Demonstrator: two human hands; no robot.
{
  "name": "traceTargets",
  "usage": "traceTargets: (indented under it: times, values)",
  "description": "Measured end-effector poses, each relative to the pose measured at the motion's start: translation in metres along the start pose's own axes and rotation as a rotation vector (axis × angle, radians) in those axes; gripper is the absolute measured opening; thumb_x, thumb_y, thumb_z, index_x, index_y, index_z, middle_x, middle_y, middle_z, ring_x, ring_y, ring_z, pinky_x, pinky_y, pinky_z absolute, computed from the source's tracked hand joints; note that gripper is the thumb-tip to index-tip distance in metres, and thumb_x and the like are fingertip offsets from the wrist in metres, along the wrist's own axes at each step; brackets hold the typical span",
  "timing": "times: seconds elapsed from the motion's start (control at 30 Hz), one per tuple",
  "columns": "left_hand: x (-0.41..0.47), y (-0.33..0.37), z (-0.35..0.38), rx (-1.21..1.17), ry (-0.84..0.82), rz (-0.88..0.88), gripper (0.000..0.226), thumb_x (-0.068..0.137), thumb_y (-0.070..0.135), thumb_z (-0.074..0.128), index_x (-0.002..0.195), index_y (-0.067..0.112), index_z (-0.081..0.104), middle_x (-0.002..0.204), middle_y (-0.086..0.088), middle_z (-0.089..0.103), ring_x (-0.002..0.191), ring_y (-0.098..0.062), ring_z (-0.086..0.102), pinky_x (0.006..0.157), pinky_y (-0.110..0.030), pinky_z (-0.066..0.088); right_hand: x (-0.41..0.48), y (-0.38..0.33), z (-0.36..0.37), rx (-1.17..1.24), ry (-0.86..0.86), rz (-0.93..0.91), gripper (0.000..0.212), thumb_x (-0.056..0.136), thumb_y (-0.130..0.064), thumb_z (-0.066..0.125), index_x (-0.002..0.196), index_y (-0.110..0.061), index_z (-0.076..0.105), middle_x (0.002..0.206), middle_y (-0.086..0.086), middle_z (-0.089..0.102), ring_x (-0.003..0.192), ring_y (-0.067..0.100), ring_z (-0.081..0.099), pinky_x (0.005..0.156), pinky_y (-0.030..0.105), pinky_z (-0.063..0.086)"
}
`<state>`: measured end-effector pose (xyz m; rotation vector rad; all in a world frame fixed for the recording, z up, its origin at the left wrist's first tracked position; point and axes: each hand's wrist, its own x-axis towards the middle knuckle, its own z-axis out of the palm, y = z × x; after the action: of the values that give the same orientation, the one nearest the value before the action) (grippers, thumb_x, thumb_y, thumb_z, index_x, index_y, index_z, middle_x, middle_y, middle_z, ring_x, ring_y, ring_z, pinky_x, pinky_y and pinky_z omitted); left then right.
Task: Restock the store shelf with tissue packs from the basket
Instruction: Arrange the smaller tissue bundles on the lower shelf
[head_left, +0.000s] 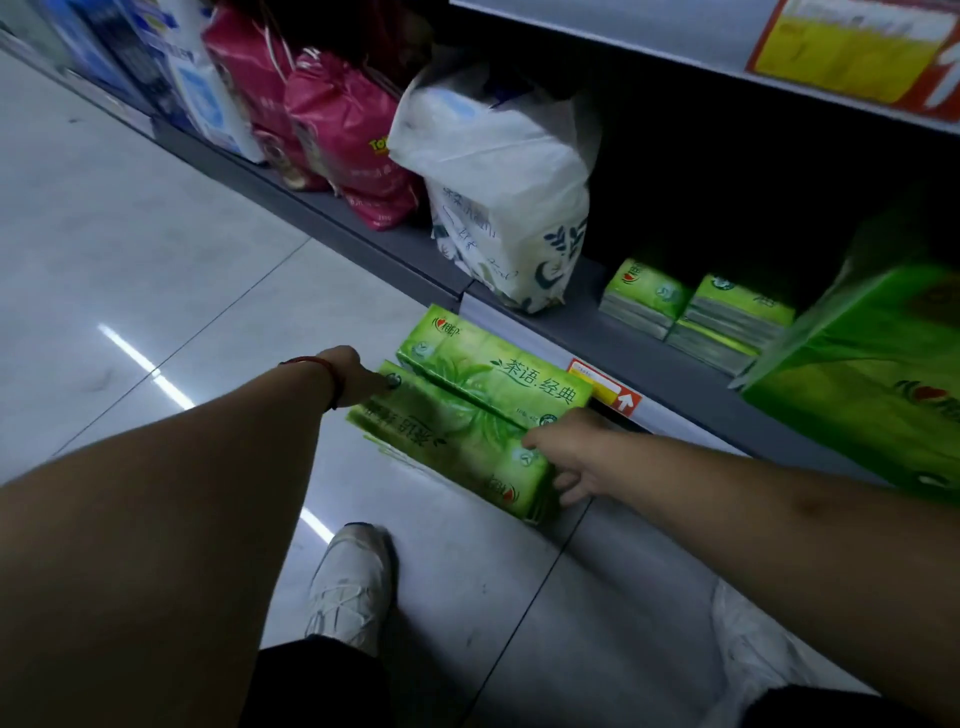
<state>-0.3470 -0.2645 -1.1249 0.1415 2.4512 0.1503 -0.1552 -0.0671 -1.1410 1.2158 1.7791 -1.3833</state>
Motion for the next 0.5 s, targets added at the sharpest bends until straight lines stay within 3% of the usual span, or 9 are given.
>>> traceTargets:
  times: [0.03,0.1,0.17,0.2,0.33,0.43,0.5]
  values:
    - [0.005,-0.005,0.002,-0.032,-0.015,-0.018,0.070,0.099,0.044,0.060,0.147,-0.003,0.044,0.150,-0.023,0.048,0.139,-0.037,0.045,0.112,-0.042,0.037,0.003,0.002,0.005,0.040,-0.001,0.051,0.054,0.101,-0.027,0.061,0.148,-0.008,0.041,0.141,0.021,0.054,0.118,0.042,0.060,0.093,0.056,0.055]
    - [0.017,-0.012,0.008,-0.090,-0.057,-0.028,0.071,0.098,0.044,0.061,0.148,-0.003,0.042,0.149,-0.022,0.049,0.136,-0.037,0.047,0.111,-0.043,0.039,0.014,0.007,0.013,0.163,0.004,0.093,0.049,0.102,-0.026,0.058,0.147,-0.012,0.045,0.148,0.020,0.051,0.124,0.045,0.056,0.096,0.058,0.051]
    - [0.024,-0.015,0.016,-0.177,-0.122,-0.025,0.068,0.099,0.041,0.062,0.149,-0.001,0.042,0.143,-0.016,0.051,0.126,-0.034,0.051,0.104,-0.042,0.044,0.023,0.009,0.019,0.267,0.024,0.065,0.031,0.100,-0.027,0.061,0.128,-0.016,0.056,0.136,0.016,0.062,0.104,0.036,0.064,0.088,0.053,0.055]
    - [0.027,-0.014,0.020,-0.218,-0.155,-0.031,0.063,0.099,0.039,0.063,0.148,0.002,0.044,0.141,-0.013,0.051,0.121,-0.032,0.051,0.099,-0.042,0.045,0.027,0.010,0.021,0.306,0.036,0.048,0.025,0.098,-0.027,0.062,0.120,-0.017,0.058,0.127,0.014,0.067,0.091,0.030,0.066,0.077,0.046,0.057]
    - [0.024,-0.004,0.021,-0.229,-0.234,-0.073,0.057,0.097,0.032,0.067,0.144,0.004,0.050,0.149,-0.017,0.048,0.128,-0.037,0.051,0.095,-0.052,0.053,0.027,0.008,0.026,0.386,0.036,0.057,0.012,0.097,-0.027,0.067,0.102,-0.016,0.063,0.098,0.009,0.072,0.070,0.023,0.067,0.051,0.026,0.051]
    - [0.006,-0.003,0.004,-0.270,-0.291,-0.144,0.053,0.096,0.038,0.068,0.139,0.010,0.054,0.147,-0.015,0.047,0.116,-0.036,0.053,0.087,-0.058,0.056,0.017,0.008,0.026,0.403,0.068,0.036,0.013,0.094,-0.025,0.071,0.096,-0.014,0.063,0.104,0.013,0.074,0.071,0.026,0.070,0.049,0.027,0.056]
    - [-0.011,-0.013,-0.011,-0.306,-0.296,-0.162,0.046,0.094,0.043,0.068,0.130,0.015,0.060,0.146,-0.011,0.048,0.111,-0.033,0.056,0.076,-0.053,0.058,0.006,0.007,0.026,0.417,0.103,-0.004,0.014,0.091,-0.020,0.073,0.101,-0.013,0.066,0.103,0.015,0.076,0.071,0.026,0.070,0.055,0.029,0.057]
